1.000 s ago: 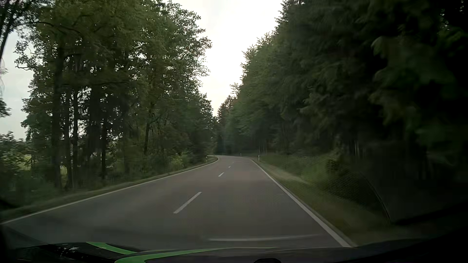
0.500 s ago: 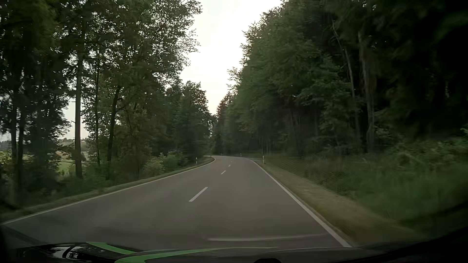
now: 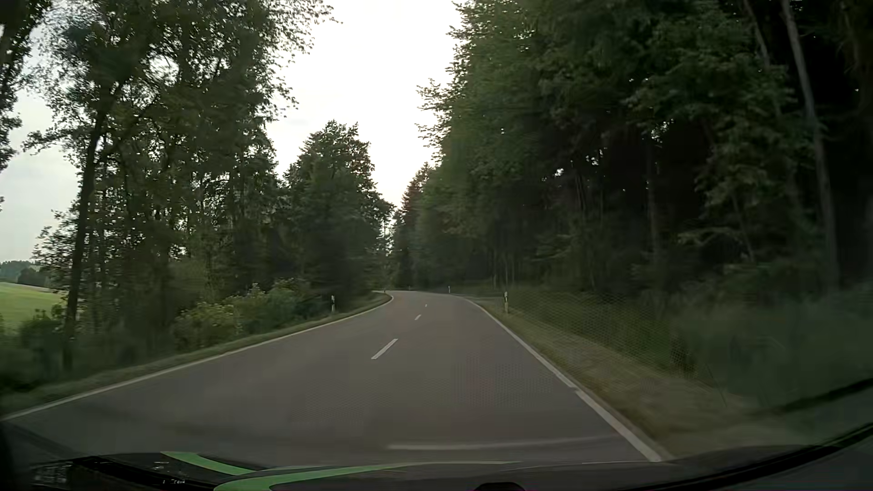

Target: Follow the waypoints while adhering to traffic rules and regulations

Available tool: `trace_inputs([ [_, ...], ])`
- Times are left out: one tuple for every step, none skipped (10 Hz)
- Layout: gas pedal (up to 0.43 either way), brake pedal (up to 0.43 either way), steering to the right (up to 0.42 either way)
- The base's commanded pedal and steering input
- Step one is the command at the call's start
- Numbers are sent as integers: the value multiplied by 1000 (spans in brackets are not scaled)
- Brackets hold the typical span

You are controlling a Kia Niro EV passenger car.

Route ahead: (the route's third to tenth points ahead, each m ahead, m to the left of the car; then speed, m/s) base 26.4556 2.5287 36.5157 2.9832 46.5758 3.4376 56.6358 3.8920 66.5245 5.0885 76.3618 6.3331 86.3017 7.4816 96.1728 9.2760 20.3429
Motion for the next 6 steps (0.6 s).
trace_inputs([
  [118,0,-2],
  [118,0,-2],
  [130,0,-1],
  [130,0,-2],
  [130,0,-2],
  [130,0,-2],
])
